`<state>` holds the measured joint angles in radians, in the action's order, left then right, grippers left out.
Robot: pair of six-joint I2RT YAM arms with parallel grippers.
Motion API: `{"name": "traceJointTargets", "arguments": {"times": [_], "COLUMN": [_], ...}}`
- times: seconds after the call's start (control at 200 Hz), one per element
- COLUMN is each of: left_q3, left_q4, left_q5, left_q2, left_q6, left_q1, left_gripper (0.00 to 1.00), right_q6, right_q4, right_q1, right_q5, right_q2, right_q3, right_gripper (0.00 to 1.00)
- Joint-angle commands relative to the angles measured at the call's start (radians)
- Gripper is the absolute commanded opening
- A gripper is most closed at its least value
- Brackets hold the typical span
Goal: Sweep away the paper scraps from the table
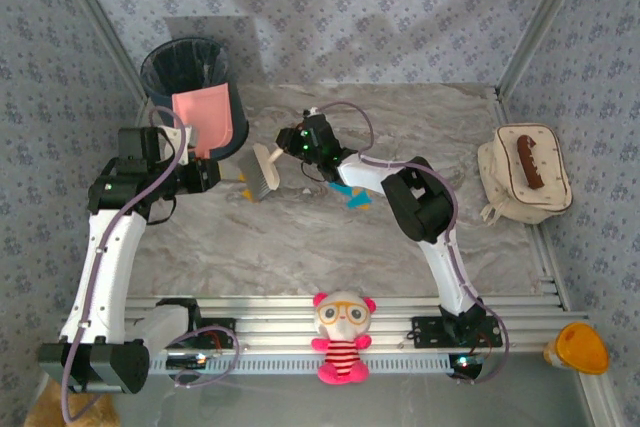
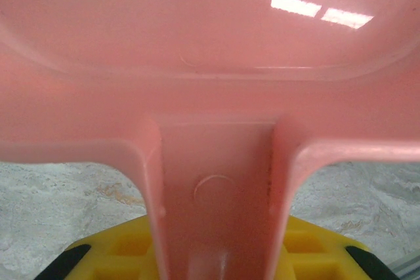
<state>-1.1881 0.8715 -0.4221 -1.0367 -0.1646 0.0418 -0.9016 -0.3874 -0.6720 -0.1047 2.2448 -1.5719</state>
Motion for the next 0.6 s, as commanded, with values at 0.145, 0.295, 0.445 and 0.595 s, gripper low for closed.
{"name": "traceJointTargets", "arguments": {"times": [0.145,0.295,0.445,0.595], "left_q3": [-0.001,0.001,0.007,0.010], "left_q4": [0.000,-0.004,-0.009,-0.013], "left_q5": [-0.017,-0.022,-0.030,-0.030], "left_q2": [0.004,0.004,0.002,0.000], "left_q6": [0.018,0.014,0.011,0.010], "left_q1": [0.008,0.008,0.010,0.012], "left_gripper": [0.00,0.00,0.00,0.00], "right_q6": [0.048,0.074,0.120,0.183], "right_q4": [-0.016,-0.016,-0.008,0.030], "right_q1": [0.006,0.032,0.059,0.085], "right_q5": [0.054,0.054,0.076,0.101], "right_q2": [-0.070,-0.124,-0.203,-0.291], "right_q3": [0.090,0.173,0.271,0.350], "right_gripper": [0.00,0.00,0.00,0.00]}}
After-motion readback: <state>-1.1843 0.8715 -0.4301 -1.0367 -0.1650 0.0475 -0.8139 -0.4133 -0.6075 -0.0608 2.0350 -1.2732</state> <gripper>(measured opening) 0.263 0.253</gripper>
